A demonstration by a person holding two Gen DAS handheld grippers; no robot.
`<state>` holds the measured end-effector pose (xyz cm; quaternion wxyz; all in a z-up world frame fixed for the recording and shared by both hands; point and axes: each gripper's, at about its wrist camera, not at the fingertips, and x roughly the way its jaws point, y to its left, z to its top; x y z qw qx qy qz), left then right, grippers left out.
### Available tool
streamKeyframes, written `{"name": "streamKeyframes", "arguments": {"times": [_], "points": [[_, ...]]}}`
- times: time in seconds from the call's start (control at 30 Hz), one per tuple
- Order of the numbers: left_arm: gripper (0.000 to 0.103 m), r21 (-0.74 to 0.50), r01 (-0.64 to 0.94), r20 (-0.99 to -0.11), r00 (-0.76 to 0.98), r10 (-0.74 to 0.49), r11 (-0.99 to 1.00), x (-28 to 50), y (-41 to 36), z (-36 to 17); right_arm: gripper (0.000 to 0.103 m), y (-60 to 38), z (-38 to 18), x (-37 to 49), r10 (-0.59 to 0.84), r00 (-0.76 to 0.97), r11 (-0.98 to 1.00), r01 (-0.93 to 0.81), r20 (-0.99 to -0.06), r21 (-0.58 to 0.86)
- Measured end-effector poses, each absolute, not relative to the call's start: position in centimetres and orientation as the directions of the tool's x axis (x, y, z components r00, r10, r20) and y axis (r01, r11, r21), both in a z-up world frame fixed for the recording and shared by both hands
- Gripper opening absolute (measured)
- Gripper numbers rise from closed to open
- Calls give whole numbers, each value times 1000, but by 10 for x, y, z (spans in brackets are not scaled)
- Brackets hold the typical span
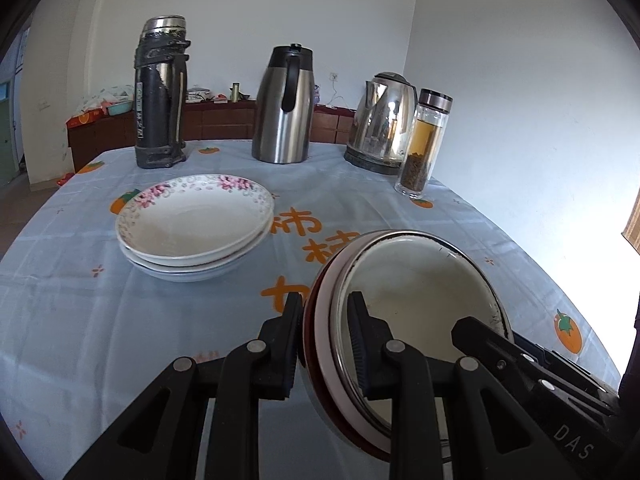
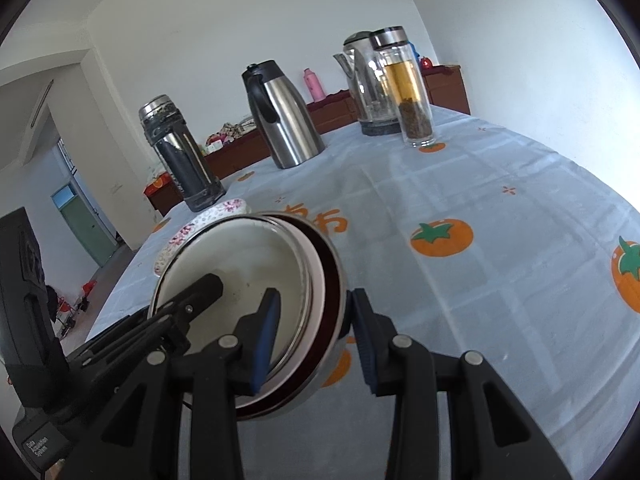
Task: Organize plates and bowls
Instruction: 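Lift and carry the nested bowls with the left gripper over the floral plates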
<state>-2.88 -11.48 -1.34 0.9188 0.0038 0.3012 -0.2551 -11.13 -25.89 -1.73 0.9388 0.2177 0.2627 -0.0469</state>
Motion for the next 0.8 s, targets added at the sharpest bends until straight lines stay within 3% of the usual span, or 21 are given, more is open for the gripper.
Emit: {"name": "streamKeyframes", "arguments": {"times": [0.8], "points": [[25,-160,328,-474,802,-364,931,-3,-7,26,37,-162,18,-58,171,874,924,19,-456,383]]}}
